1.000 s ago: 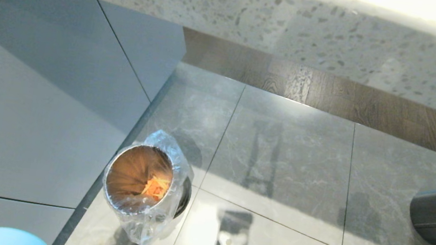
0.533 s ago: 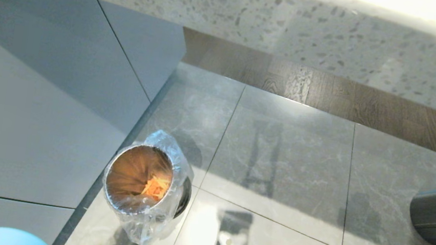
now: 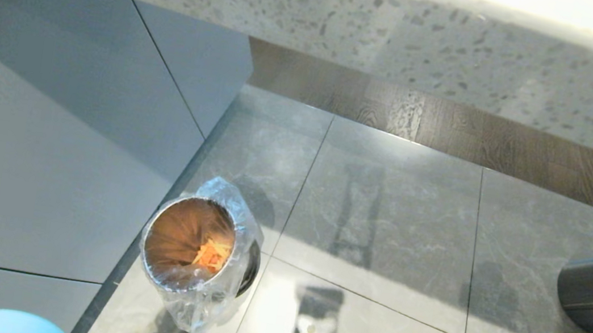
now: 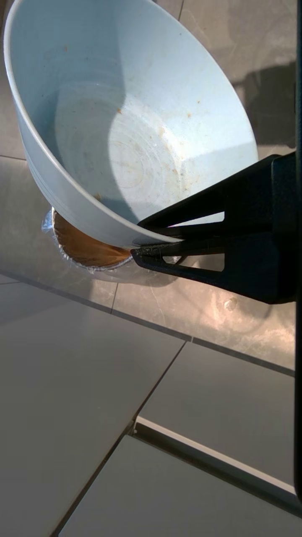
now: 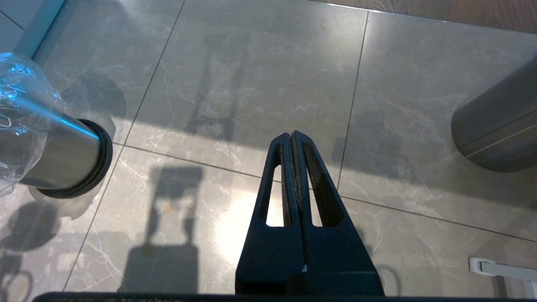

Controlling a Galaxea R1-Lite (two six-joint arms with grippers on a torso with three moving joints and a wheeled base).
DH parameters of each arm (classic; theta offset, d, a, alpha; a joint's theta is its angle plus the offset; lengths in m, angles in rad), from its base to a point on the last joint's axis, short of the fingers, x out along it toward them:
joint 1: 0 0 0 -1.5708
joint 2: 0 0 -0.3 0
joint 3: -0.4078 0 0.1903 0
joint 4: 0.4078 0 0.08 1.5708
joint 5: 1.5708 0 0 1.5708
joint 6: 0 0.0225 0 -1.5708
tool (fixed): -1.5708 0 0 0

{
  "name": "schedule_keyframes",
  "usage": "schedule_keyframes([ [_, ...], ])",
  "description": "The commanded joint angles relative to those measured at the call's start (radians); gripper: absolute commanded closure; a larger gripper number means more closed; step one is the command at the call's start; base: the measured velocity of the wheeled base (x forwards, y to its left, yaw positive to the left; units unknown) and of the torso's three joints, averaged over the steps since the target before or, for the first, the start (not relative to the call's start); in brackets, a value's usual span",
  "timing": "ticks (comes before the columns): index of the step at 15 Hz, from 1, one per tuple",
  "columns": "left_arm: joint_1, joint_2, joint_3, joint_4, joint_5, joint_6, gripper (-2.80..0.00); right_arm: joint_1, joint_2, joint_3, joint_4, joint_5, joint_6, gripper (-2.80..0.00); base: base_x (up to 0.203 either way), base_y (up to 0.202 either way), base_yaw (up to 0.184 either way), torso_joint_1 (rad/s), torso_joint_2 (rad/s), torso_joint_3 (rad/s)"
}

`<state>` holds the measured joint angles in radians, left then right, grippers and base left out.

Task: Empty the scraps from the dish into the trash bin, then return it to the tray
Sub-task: Put the bowl back to the table

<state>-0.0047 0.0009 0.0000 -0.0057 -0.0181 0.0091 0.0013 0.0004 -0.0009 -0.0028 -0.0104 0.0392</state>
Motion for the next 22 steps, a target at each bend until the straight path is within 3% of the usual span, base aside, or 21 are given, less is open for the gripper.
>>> schedule_keyframes([
  [1, 0.0, 0.001, -0.002, 0.0, 0.0, 0.002, 0.0, 0.0, 0.0, 0.001, 0.0, 0.0, 0.0, 0.0, 0.0, 0.0, 0.0, 0.007, 0.0, 0.097],
  [22, 0.0, 0.001, 0.0, -0.002, 0.007, -0.003, 0.0, 0.0, 0.0, 0.0, 0.0, 0.0, 0.001, 0.0, 0.0, 0.0, 0.0, 0.003, 0.0, 0.197],
])
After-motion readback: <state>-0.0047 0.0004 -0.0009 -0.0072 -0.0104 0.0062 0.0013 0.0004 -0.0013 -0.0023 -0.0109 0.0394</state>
